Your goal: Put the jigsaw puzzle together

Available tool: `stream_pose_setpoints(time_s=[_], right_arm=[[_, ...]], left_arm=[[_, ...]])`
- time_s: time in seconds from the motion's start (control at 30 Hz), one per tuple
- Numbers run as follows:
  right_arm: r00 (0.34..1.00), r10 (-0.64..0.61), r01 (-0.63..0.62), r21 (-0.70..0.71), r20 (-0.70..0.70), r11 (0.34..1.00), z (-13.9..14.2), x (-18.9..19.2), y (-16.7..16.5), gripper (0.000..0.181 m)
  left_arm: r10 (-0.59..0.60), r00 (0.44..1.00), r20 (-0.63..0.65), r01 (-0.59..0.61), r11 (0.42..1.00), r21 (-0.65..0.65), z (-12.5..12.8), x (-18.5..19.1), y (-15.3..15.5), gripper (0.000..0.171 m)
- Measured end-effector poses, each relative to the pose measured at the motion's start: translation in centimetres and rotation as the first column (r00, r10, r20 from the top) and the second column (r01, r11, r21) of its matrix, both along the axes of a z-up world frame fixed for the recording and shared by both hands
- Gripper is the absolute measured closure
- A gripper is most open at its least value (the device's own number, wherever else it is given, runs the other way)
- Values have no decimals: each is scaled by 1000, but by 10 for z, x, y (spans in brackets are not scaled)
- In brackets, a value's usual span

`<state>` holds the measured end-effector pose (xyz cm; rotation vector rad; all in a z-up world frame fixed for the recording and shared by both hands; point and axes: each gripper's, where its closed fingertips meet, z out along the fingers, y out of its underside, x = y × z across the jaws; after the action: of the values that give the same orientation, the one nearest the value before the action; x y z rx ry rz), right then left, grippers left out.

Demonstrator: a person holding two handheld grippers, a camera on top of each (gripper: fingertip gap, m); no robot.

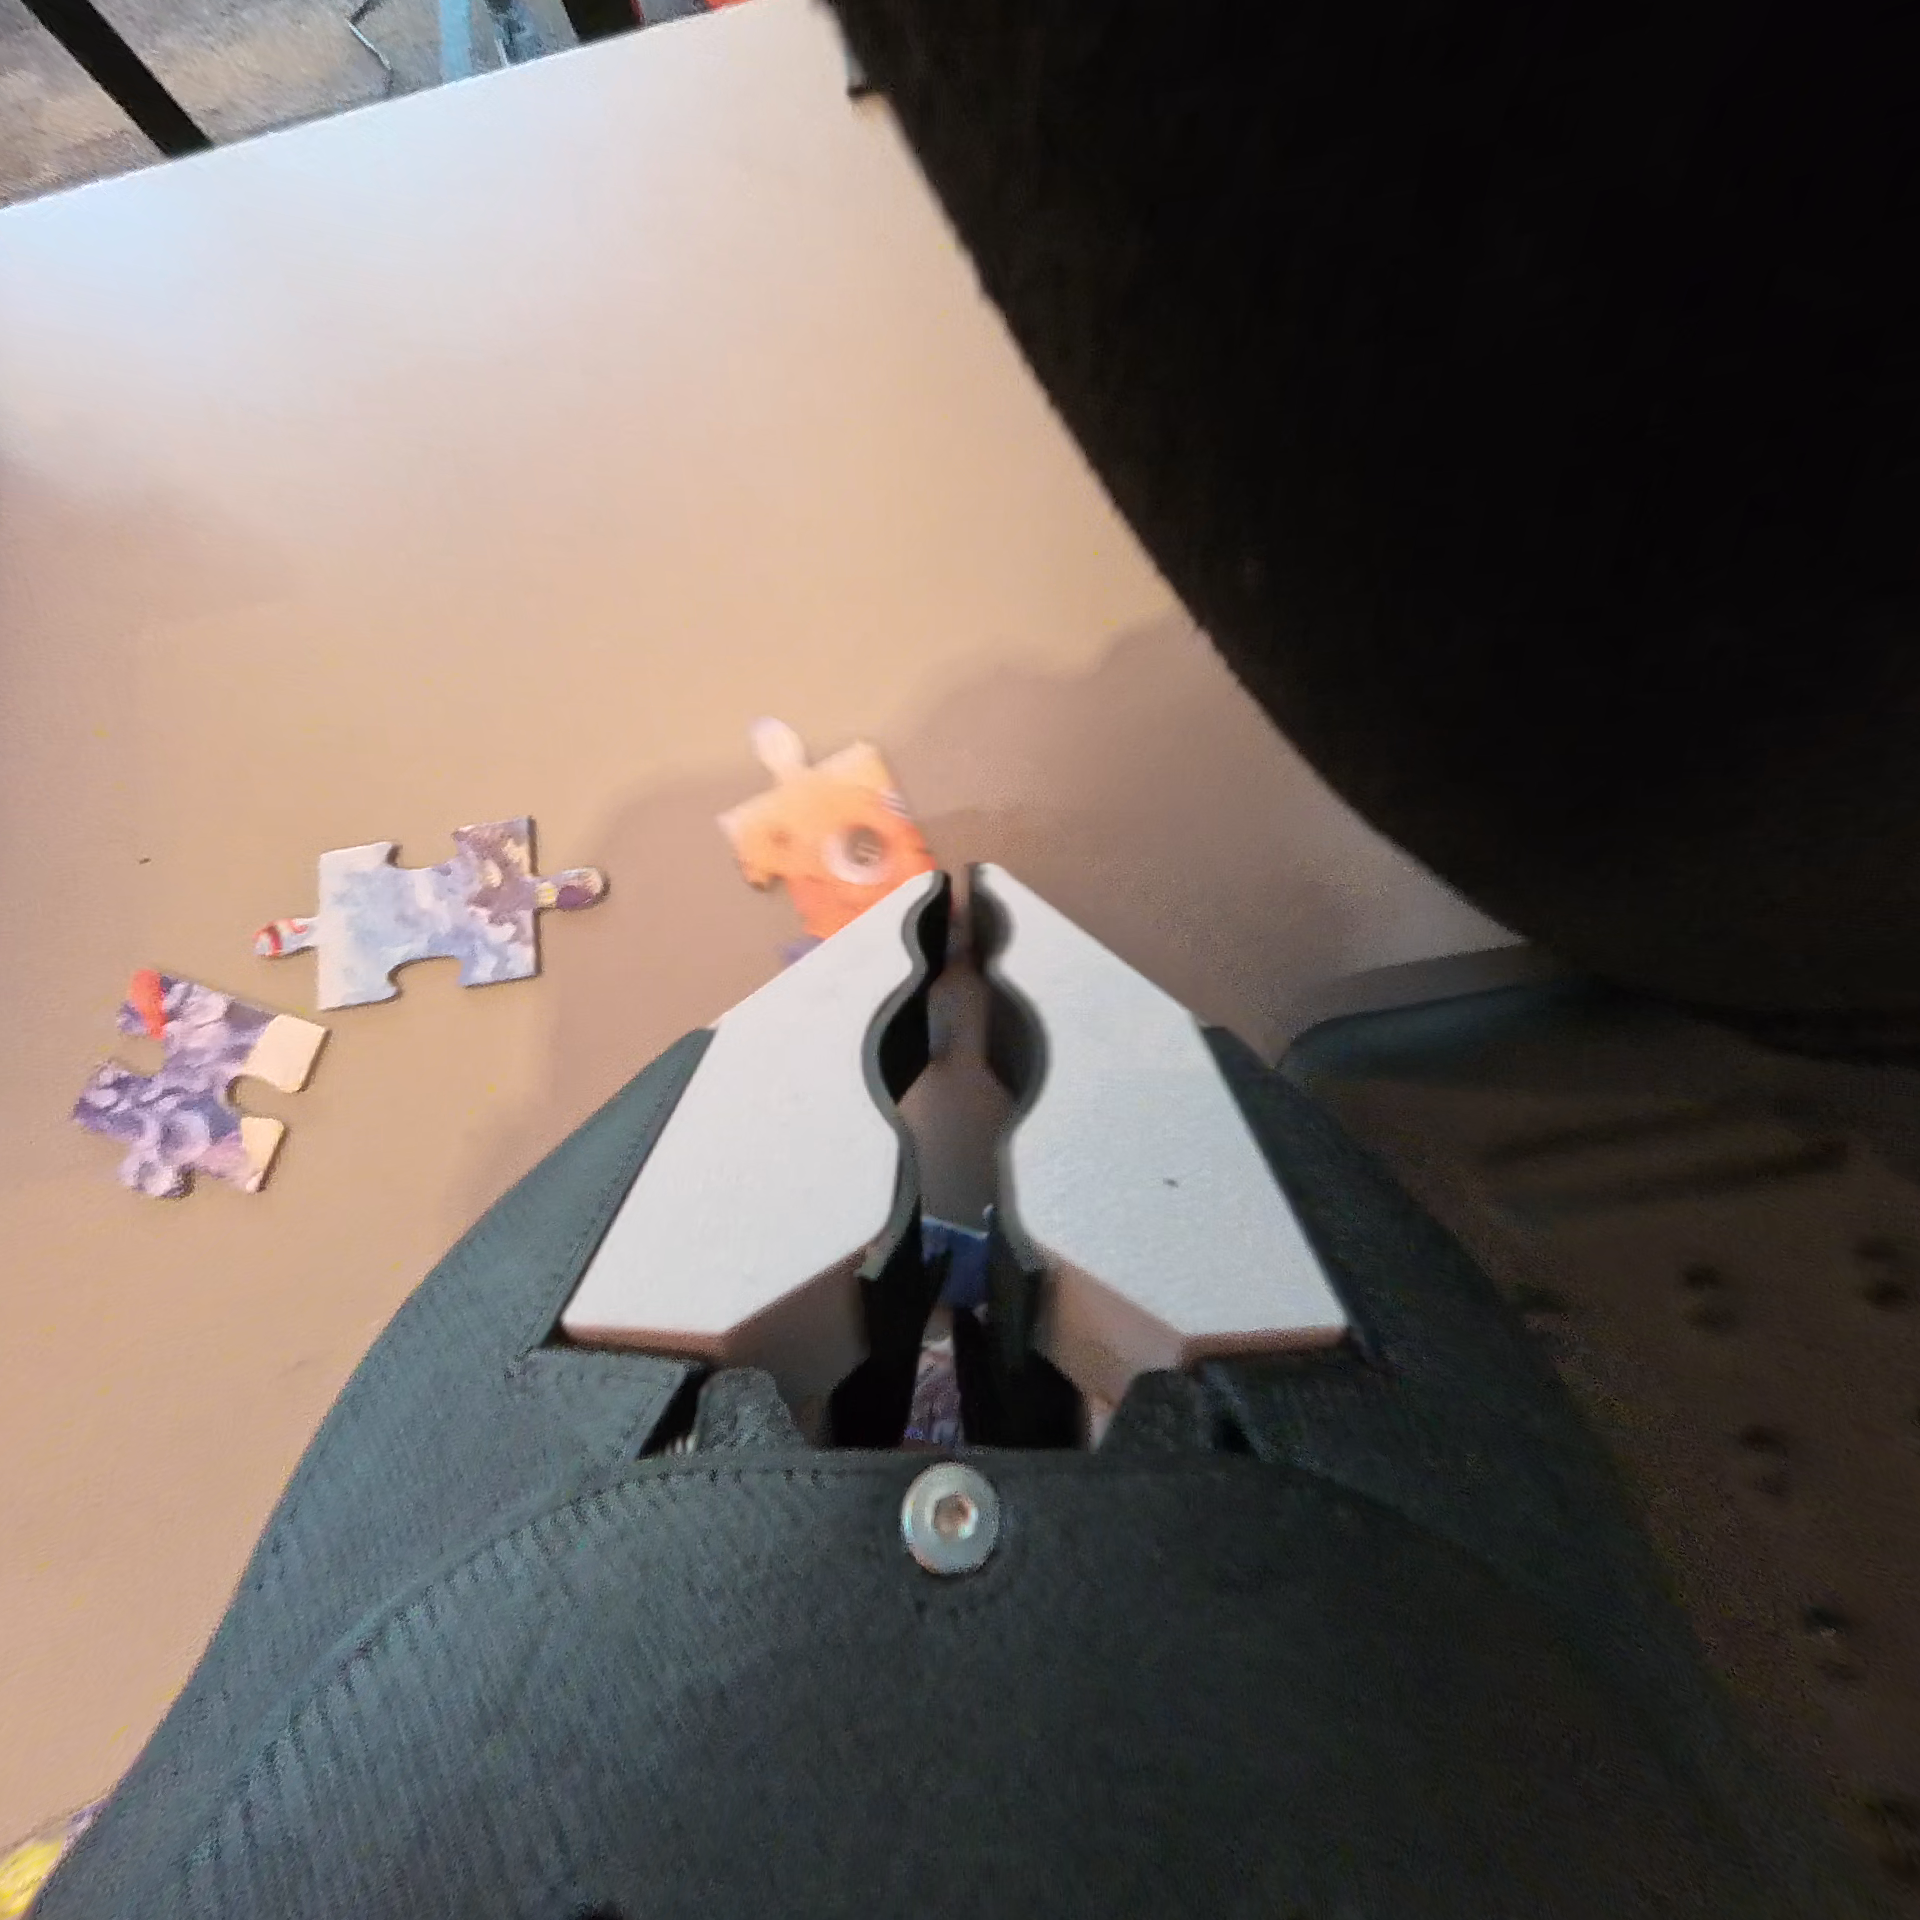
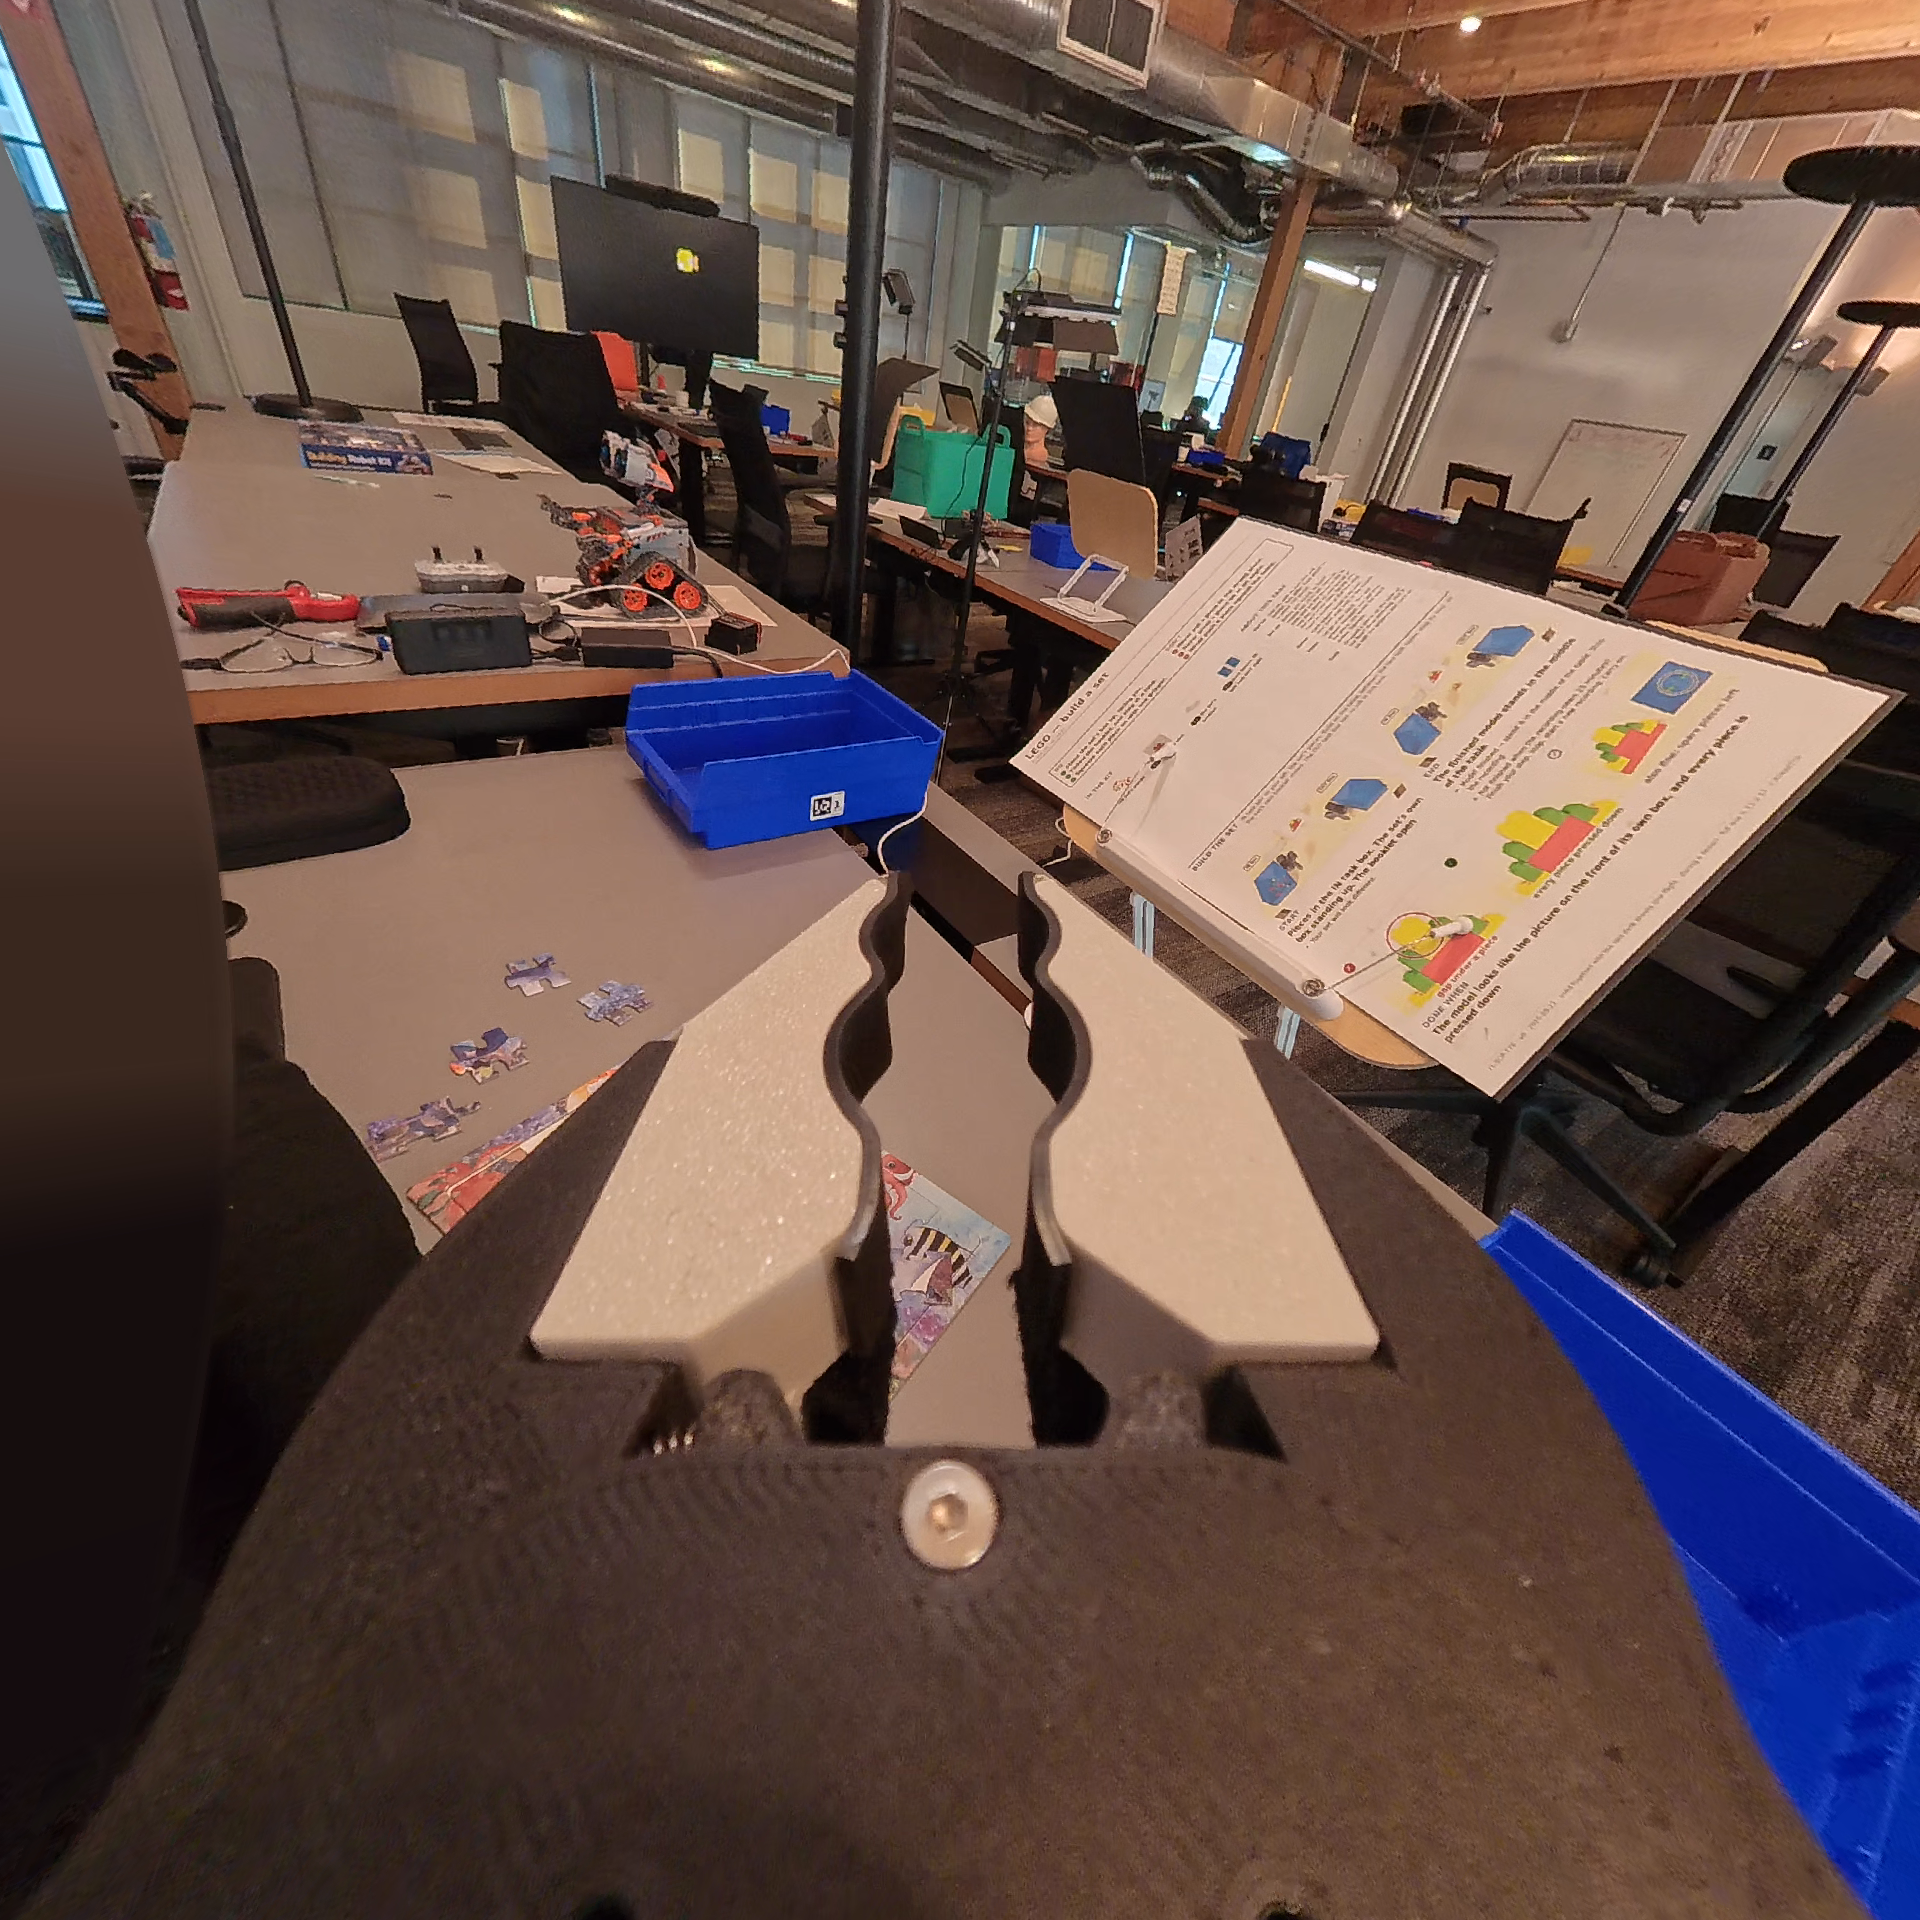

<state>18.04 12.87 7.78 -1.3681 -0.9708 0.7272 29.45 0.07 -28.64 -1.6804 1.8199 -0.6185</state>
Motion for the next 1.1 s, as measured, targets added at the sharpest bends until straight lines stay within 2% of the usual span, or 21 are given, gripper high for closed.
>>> stream_pose_setpoints(time_s=[0.03,0.33,0.43,0.6,0.77,0.9,1.0,1.1], right_arm=[[1000,1,-1,0,0,1000,0,0,0,161],[1000,-6,6,-1,-1,1000,0,1,1,161],[1000,-6,6,0,1,1000,0,1,1,161],[1000,-3,3,0,2,1000,0,0,0,161],[1000,-1,1,2,3,1000,0,-1,0,161],[1000,1,-1,2,2,1000,0,-1,0,161],[1000,0,0,2,1,1000,0,-1,0,161],[1000,-1,1,2,-2,1000,0,0,0,161]], left_arm=[[4,1000,-12,-4,1000,20,-2,-3,3,171],[78,996,-38,-78,997,16,-1,-26,27,168],[137,991,-9,-137,990,-43,7,-33,37,145],[185,983,-10,-186,981,-59,5,-39,43,124],[194,981,-9,-194,980,-43,-1,-30,46,127],[208,978,6,-207,978,-17,-1,-16,54,138],[202,979,9,-202,979,14,-1,-8,54,154],[201,980,13,-201,979,30,-2,-6,52,160]])
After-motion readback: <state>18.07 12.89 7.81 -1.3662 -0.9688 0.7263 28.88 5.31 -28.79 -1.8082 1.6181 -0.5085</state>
